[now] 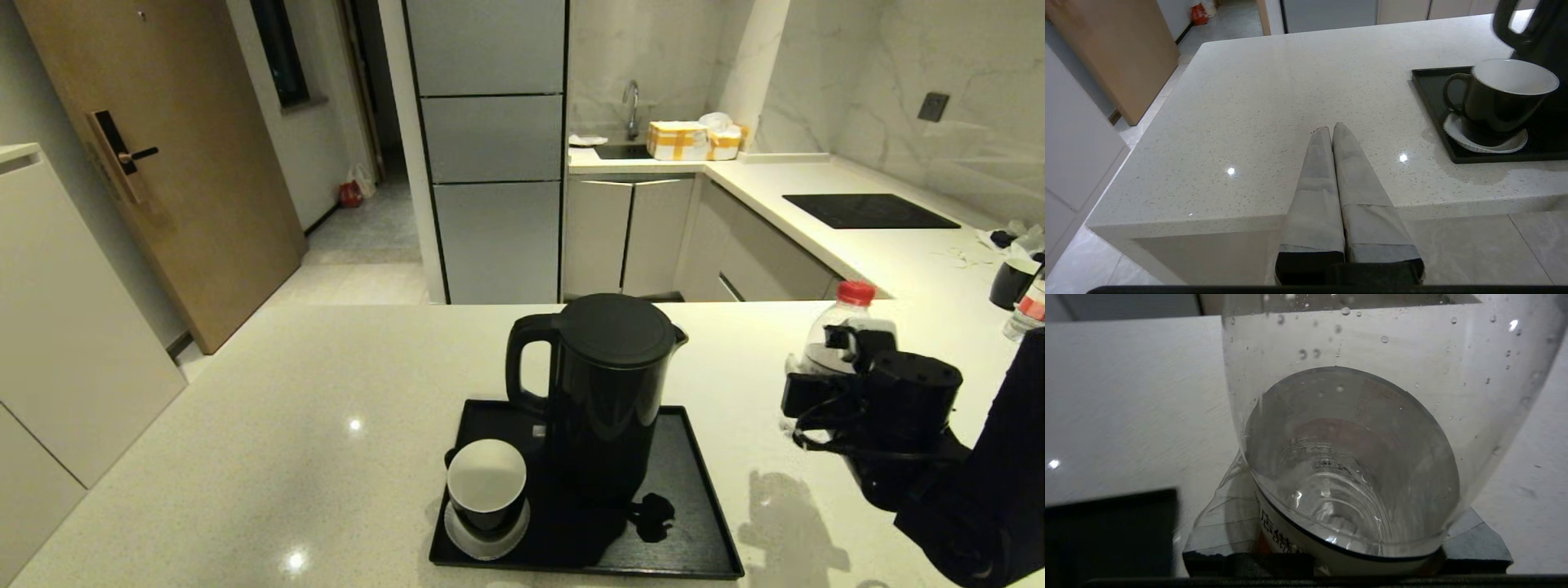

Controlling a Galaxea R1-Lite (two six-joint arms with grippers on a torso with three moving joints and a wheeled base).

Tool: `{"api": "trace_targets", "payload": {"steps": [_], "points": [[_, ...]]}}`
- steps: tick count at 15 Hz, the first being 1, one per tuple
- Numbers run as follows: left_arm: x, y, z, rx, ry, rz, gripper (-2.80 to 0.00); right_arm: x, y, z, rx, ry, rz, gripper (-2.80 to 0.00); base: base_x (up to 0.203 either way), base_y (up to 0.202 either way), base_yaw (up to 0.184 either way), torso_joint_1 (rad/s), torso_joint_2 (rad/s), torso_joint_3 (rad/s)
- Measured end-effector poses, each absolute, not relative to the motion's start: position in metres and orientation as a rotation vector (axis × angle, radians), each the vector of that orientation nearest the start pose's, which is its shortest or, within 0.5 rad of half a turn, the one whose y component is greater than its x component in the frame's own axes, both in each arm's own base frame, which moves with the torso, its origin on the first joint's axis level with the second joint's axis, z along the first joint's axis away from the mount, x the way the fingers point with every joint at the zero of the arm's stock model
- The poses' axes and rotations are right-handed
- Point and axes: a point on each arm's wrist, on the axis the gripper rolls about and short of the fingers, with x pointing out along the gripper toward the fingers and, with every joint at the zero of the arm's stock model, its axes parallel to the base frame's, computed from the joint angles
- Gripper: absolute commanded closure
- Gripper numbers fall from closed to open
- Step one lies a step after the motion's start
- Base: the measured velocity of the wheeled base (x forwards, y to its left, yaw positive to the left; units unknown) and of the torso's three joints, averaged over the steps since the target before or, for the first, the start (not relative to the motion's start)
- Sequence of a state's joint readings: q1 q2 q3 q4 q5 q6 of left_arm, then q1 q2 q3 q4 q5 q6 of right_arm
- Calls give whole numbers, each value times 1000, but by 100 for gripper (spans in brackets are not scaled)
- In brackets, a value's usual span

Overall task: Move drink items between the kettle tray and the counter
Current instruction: Return the bottled water to its original position

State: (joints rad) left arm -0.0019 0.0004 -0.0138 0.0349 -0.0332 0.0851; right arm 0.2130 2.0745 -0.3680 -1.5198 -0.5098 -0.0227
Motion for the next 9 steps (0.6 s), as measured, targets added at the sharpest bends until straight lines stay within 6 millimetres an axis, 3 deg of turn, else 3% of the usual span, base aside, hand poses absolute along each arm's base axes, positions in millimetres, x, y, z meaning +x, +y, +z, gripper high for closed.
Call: {"api": "trace_targets", "payload": {"steps": [9], "points": [[-24,-1,76,85,20,-38,0,252,134,40,-43,226,-132,0,0,0,0,0,0,0]]}}
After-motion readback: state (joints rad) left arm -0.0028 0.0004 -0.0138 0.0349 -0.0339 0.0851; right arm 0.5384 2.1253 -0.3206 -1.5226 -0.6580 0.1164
